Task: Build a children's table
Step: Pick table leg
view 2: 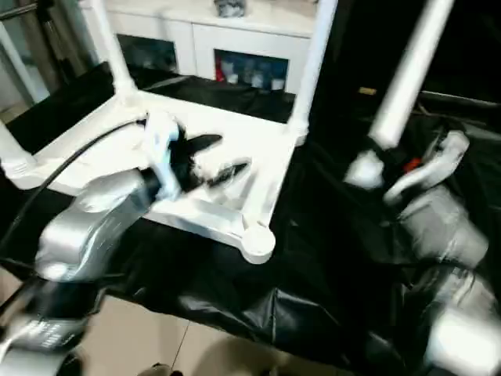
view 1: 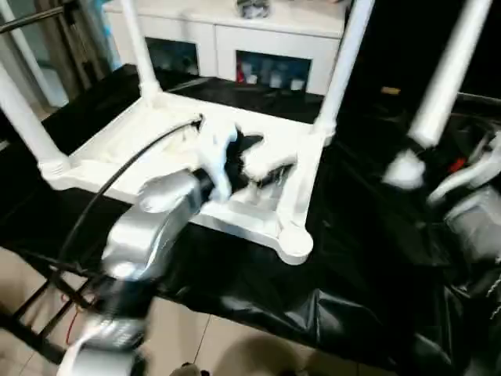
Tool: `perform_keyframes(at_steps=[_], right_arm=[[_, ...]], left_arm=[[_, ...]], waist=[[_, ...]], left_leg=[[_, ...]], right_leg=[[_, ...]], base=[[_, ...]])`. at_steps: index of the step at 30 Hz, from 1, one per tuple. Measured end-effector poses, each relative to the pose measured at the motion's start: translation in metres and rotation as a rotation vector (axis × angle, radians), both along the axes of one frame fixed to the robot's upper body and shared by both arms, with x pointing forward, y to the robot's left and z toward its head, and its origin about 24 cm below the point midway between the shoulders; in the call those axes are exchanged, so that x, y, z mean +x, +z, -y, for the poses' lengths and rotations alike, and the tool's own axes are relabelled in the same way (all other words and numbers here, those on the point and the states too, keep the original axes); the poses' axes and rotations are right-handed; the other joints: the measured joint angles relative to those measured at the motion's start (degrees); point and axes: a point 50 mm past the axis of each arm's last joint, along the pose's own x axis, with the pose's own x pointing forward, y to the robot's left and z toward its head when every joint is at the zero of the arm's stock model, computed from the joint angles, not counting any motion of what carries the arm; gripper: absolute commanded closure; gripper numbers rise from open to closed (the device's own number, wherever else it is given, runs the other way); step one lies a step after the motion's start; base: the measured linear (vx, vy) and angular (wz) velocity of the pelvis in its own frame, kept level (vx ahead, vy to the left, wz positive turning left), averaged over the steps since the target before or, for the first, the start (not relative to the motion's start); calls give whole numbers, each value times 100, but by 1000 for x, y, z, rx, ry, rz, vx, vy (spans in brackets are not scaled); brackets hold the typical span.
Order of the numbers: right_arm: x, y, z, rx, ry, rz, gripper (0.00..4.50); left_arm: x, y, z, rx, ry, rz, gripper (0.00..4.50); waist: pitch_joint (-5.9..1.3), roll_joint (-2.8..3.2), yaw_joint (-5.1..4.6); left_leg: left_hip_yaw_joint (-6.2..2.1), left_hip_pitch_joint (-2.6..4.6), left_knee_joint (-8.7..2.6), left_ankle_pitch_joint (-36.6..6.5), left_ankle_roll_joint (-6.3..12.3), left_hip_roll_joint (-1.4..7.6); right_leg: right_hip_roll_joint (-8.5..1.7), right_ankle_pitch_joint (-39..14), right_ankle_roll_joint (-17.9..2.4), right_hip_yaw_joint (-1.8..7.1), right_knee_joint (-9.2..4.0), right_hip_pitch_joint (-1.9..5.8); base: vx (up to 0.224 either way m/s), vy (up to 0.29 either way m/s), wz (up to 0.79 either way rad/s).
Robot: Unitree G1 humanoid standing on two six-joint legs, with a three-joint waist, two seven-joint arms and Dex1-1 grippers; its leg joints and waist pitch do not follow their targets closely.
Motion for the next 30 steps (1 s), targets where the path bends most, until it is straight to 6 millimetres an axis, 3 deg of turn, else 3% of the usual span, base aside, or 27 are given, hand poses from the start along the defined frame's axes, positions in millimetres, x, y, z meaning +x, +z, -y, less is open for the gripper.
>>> perform_keyframes(at_steps=[4, 8, 13, 20, 27, 30], right_arm=[[-12, 9, -20, 23, 159, 82, 261], [-24, 24, -44, 69, 330, 170, 261], [-35, 18, -66, 47, 460, 132, 261], [-36, 10, -84, -47, 545, 72, 261], [-35, 6, -93, -105, 580, 40, 261], [-27, 10, -103, -218, 567, 50, 261]], left_arm=[[3, 3, 4, -63, -39, -39, 0], [1, 3, 10, -161, -97, -98, 0], [-3, 8, 23, -233, -179, -134, 0], [-9, 10, 34, -284, -252, -171, 0], [-4, 1, 33, -228, -178, -222, 0], [0, -3, 31, -225, -131, -253, 0]], waist=[[-1, 1, 71], [-2, -39, 118], [12, -108, 125], [9, -205, 96], [5, -247, 79], [7, -252, 51]], left_leg=[[11, -12, 0, 2, 1, 1], [12, -10, 0, -10, -22, 1], [12, -11, 1, -9, -21, 0], [11, -13, -4, -12, -20, -1], [9, -10, -13, -12, -20, -1], [9, -11, -13, -10, -21, -2]], right_leg=[[-4, -15, 26, 3, -1, -16], [-6, -19, 33, 3, -4, -14], [-8, -20, 37, 4, -24, -5], [-9, -13, 49, 3, -54, 12], [-8, -11, 51, 2, -57, 15], [-8, -10, 54, 3, -58, 15]], base=[[0, 0, 0], [0, 0, 0], [0, 0, 0], [0, 0, 0], [0, 0, 0], [0, 0, 0]])
